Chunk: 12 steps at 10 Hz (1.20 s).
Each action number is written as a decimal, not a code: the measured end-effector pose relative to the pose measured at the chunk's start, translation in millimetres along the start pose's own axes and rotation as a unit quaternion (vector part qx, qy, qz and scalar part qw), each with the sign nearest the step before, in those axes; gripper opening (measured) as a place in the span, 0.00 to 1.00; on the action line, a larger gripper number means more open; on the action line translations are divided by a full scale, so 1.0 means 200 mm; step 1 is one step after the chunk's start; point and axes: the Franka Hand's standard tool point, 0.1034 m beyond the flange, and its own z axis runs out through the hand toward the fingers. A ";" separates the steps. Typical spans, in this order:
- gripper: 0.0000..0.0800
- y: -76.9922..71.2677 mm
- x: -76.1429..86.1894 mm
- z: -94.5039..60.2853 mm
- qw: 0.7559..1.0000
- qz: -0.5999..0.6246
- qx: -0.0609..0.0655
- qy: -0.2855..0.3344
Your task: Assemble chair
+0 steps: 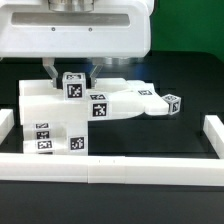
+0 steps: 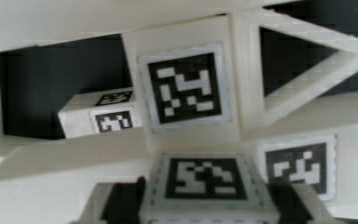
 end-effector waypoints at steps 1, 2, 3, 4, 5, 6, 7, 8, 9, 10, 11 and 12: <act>0.35 0.00 0.00 0.00 1.000 0.004 0.000 0.000; 0.35 0.00 0.00 0.00 0.998 0.060 0.001 0.000; 0.35 0.00 0.00 0.00 0.995 0.103 0.002 0.000; 0.35 0.00 0.00 0.00 0.990 0.144 0.002 0.000; 0.35 0.00 0.00 0.00 0.980 0.198 0.003 0.001; 0.36 0.00 0.00 0.00 0.971 0.240 0.007 0.005; 0.36 0.00 0.00 0.00 0.965 0.261 0.011 0.006; 0.36 0.00 0.01 0.00 0.951 0.309 0.015 0.006; 0.36 0.00 0.01 0.00 0.938 0.345 0.017 0.007; 0.36 0.00 0.01 0.00 0.920 0.392 0.018 0.007; 0.36 0.00 0.01 0.00 0.909 0.417 0.018 0.007; 0.36 0.00 0.01 0.00 0.907 0.421 0.018 0.007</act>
Offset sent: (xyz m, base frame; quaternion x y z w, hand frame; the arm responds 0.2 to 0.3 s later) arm -0.0124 -0.0020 -0.0011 0.0117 -0.0136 0.1996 0.9797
